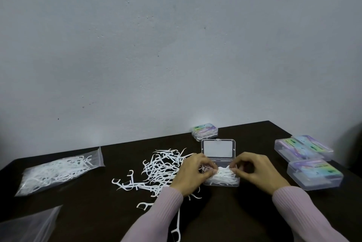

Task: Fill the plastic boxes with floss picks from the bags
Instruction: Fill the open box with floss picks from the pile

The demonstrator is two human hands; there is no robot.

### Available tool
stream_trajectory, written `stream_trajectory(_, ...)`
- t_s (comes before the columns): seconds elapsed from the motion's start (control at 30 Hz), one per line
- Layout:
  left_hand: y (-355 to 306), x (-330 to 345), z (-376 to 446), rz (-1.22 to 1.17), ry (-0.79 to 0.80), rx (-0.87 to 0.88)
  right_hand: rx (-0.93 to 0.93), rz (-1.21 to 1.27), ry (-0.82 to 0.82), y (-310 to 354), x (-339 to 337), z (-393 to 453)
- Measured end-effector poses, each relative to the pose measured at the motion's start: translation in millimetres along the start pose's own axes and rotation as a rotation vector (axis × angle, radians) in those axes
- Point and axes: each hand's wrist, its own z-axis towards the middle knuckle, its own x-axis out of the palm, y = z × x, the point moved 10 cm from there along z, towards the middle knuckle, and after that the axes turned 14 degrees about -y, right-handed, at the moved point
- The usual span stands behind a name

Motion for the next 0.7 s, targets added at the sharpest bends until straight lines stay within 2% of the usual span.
stream_trajectory(0.2,7.7,-0.6,0.0,0.009,-0.016,-0.064,0.062,0.042,0.033,-5.0,-2.1,-2.6)
stream_trajectory(0.3,7.9,-1.9,0.5,-0.081,-0.038,-0.091,0.083,0.089,0.005,-4.5,-5.0,-2.3)
stream_trajectory(0.6,13.2,-19.3,2.2,-0.23,-0.215,-0.171,0.173,0.239,-0.316,-11.5,-39.5,0.6)
stream_trajectory(0.7,8.8,-20.6,2.5,-0.265,-0.207,-0.164,0.195,0.298,-0.394,-12.3,-45.2,-0.5)
